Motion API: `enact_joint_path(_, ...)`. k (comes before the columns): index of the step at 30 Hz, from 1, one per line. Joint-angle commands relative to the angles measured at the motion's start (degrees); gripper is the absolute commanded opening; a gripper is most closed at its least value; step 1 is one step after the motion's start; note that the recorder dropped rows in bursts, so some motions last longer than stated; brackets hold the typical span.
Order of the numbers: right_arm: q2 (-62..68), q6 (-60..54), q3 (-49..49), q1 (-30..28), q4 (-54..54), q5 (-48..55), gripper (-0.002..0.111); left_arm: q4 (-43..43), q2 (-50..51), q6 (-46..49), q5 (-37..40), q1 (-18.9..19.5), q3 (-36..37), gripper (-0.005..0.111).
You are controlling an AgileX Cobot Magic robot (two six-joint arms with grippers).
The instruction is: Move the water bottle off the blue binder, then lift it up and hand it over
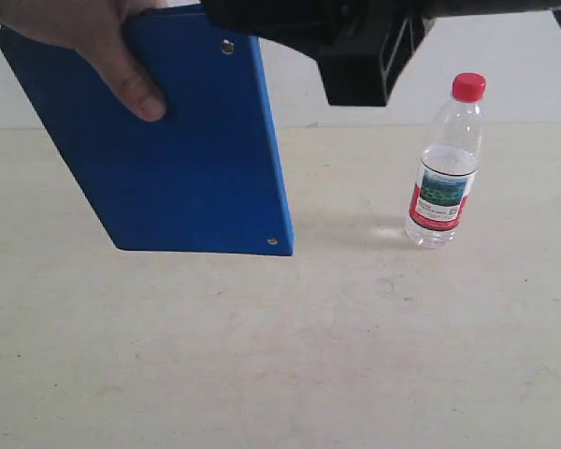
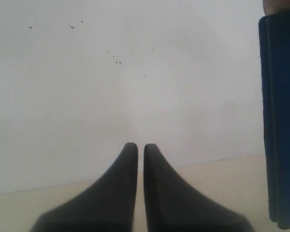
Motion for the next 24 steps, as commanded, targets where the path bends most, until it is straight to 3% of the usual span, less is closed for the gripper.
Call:
enact_joint_path(1, -7.0, 1.9, -2.4, -0.1, -0.2, -2.1, 0.047, 0.0, -0.2, -0.7, 0.7, -0.3, 0.2, 0.005)
enact_joint_path(4, -16.6, 12.1, -2.5, -0.1, -9.9, -3.7, 0.003, -0.4, -0.2, -0.7, 1.3, -0.3, 0.2, 0.005)
enact_joint_path(7, -32.8, 41.3, 1.1, -0.1, -36.0, 0.5, -0.001, -0.4, -0.2, -0.7, 1.4, -0.3, 0.2, 0.005)
enact_joint_path(8, -36.6, 44.5, 3.4, -0.1, -36.8, 0.9, 0.000, -0.4, -0.2, -0.7, 1.4, -0.2, 0.2, 0.005)
enact_joint_path(10, -47.6, 45.0, 14.1, -0.1, -33.1, -2.1, 0.000, -0.4, -0.2, -0.7, 1.4, -0.2, 0.2, 0.005)
enact_joint_path(12, -58.5, 44.9, 27.9, -0.1, -25.9, -14.2, 0.000, -1.7, -0.2, -0.7, 1.4, -0.2, 0.2, 0.005)
enact_joint_path(14, -65.5, 46.5, 46.3, -0.1, -7.0, -38.7, 0.000, -1.7, -0.2, -0.7, 1.4, -0.2, 0.2, 0.005)
enact_joint_path(18, -65.5, 63.7, 55.8, -0.1, 10.8, -64.0, 0.000, -1.7, -0.2, -0.7, 1.6, -0.2, 0.2, 0.005)
enact_joint_path(21, -65.5, 69.7, 57.5, -0.1, 4.9, -67.4, 0.000, -1.7, -0.2, -0.7, 1.8, -0.2, 0.2, 0.005)
enact_joint_path(24, -65.5, 69.0, 55.0, -0.1, -11.3, -60.0, 0.000, -1.7, -0.2, -0.7, 1.8, -0.2, 0.2, 0.005)
